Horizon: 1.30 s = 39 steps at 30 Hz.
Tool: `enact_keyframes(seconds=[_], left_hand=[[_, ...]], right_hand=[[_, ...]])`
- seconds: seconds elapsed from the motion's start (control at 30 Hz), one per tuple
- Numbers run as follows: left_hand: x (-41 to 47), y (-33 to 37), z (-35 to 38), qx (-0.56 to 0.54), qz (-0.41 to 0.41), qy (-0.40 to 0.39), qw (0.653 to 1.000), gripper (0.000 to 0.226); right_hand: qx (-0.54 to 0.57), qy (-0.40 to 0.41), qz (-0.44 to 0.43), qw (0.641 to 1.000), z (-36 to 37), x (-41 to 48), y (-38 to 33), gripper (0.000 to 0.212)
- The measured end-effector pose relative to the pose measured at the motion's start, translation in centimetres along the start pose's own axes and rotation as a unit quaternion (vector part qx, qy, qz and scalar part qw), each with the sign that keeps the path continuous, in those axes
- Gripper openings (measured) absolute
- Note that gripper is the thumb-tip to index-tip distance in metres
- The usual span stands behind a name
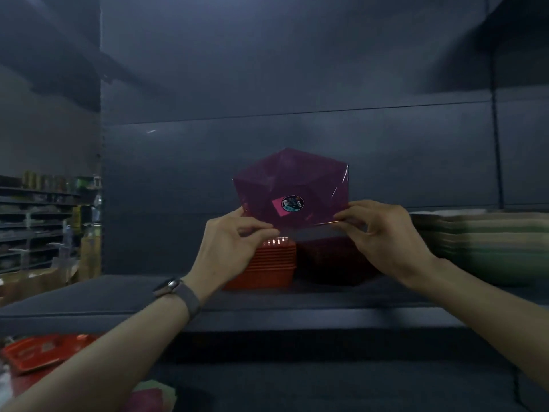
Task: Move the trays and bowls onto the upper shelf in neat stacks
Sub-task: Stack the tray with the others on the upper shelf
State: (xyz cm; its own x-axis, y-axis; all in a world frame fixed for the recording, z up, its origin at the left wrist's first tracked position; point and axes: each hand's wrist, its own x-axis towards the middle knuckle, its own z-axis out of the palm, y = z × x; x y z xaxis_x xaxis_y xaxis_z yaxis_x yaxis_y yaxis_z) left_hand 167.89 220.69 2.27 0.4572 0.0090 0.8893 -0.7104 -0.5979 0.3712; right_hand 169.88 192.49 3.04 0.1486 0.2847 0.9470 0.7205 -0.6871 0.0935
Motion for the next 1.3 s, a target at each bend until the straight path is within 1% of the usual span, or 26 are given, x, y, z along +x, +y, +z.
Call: enact_keyframes(seconds=[0.07, 0.13, 0.2, 0.27, 0.33, 0.43, 0.53, 0.67, 0.73, 0.87, 1.07, 1.2, 1.23, 1.3], left_hand=[[1.1, 0.4, 1.8, 0.002, 0.018, -0.018, 1.0, 0.007], [2.2, 0.3, 3.5, 0.028, 0.057, -0.042, 0.997, 0.007], [2.9, 0.0, 5.2, 0.078, 0.093, -0.065, 0.99, 0.012], [3.1, -0.2, 6.6, 0.124, 0.108, -0.086, 0.982, 0.023], [3.0, -0.3, 8.0, 0.159, 0.104, -0.114, 0.975, 0.031], [2.9, -0.3, 9.7, 0.173, 0.066, -0.146, 0.972, 0.028], [3.0, -0.9, 10.7, 0.182, 0.053, -0.163, 0.968, 0.028], [2.8, -1.1, 11.2, 0.189, 0.039, -0.163, 0.968, 0.029], [2.5, -0.8, 11.3, 0.186, 0.037, -0.161, 0.969, 0.028], [1.7, 0.0, 11.4, 0.183, 0.052, -0.158, 0.969, 0.029], [0.6, 0.0, 11.4, 0.199, 0.067, -0.127, 0.969, 0.026], [-0.5, -0.4, 12.2, 0.168, 0.027, -0.126, 0.977, 0.023], [-1.0, -0.3, 12.5, 0.156, 0.015, -0.124, 0.98, 0.025], [-1.9, -0.3, 13.1, 0.137, 0.0, -0.12, 0.983, 0.035]], right_hand=[[-0.008, -0.001, 0.004, 1.0, -1.2, -0.1, 1.6, 0.017], [-0.021, -0.001, 0.011, 1.0, -2.0, -0.3, 3.2, 0.02], [-0.038, -0.001, 0.021, 0.999, -2.6, -0.6, 4.7, 0.018], [-0.045, -0.005, 0.036, 0.998, -2.9, -1.1, 5.9, 0.012], [-0.055, -0.006, 0.052, 0.997, -3.0, -1.6, 6.9, 0.005], [-0.057, -0.012, 0.09, 0.994, -2.6, -2.4, 8.1, 0.004], [-0.057, -0.013, 0.117, 0.991, -1.9, -3.2, 8.8, 0.005], [-0.058, -0.022, 0.142, 0.988, -1.2, -3.8, 9.3, 0.007], [-0.073, -0.028, 0.141, 0.987, -1.1, -4.1, 9.5, 0.009], [-0.097, -0.025, 0.14, 0.985, -0.7, -5.0, 9.8, 0.014], [-0.049, -0.027, 0.19, 0.98, -0.3, -6.3, 10.0, 0.016], [-0.011, -0.037, 0.221, 0.975, -0.1, -7.0, 9.6, 0.017], [-0.004, -0.042, 0.227, 0.973, -0.2, -7.1, 9.4, 0.018], [0.003, -0.056, 0.237, 0.97, -0.4, -7.1, 9.2, 0.021]])
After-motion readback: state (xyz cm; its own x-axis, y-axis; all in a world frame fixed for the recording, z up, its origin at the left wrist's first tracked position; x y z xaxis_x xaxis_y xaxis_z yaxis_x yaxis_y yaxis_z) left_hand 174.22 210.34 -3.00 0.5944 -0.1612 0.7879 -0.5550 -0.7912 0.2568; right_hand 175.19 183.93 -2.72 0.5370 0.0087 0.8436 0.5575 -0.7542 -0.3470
